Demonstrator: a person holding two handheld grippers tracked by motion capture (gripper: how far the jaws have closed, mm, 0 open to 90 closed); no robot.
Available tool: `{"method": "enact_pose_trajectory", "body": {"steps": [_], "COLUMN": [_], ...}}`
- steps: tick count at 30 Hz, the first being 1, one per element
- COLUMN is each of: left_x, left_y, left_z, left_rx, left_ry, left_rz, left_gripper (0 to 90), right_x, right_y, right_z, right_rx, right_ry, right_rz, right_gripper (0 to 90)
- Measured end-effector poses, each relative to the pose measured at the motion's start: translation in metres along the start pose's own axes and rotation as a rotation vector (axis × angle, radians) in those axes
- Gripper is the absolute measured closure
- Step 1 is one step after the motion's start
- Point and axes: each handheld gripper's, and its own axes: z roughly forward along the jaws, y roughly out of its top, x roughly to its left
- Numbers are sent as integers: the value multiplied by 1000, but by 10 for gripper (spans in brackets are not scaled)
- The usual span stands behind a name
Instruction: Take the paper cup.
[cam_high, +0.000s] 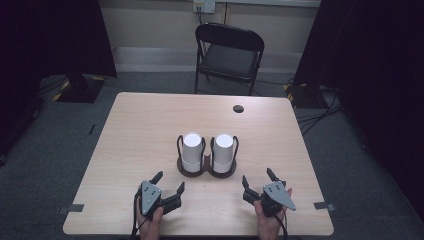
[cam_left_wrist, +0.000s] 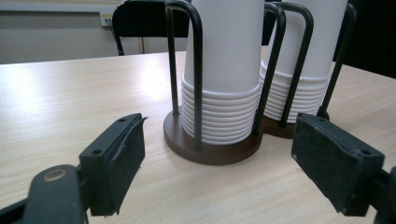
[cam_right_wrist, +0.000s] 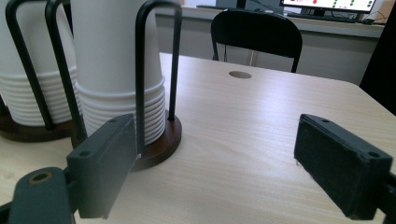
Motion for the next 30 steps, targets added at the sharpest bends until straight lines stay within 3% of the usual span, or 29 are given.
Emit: {"method": "enact_pose_trajectory", "body": {"steps": [4, 5, 9, 13, 14, 15, 21, 22, 23, 25, 30], "left_x": [2, 3, 3, 4, 5, 5, -7, -12, -12, -17, -22], "left_y": [1, 2, 2, 4, 6, 6, 12, 14, 14, 15, 18], "left_z": [1, 3, 5, 4, 4, 4, 4, 6, 6, 12, 15], "left_rx": [17, 42, 70, 65, 61, 61, 64, 62, 62, 90, 88], "left_ry": [-13, -17, -24, -81, -108, -108, -139, -171, -171, -211, -249], "left_rz": [-5, -9, -11, -16, -45, -45, -26, -22, -22, 0, 7], "left_gripper": [166, 173, 173, 166, 163, 164, 166, 175, 201, 204, 210], "right_x": [-3, -3, 1, 1, 0, 0, 2, 2, 2, 1, 1], "right_y": [-1, 0, 0, 0, 1, 1, 1, 1, 1, 1, 1], "right_z": [-1, 0, 0, -1, 0, 0, 1, 1, 1, 0, -1], "right_rx": [-9, -3, 18, 20, 27, 30, 45, 46, 46, 40, 33], "right_ry": [21, 12, -21, -17, -8, -1, 14, 16, 20, 33, 33], "right_rz": [30, 28, 13, 24, 35, 34, 17, 18, 22, 25, 31], "right_gripper": [127, 127, 128, 132, 133, 134, 136, 137, 138, 139, 141]}}
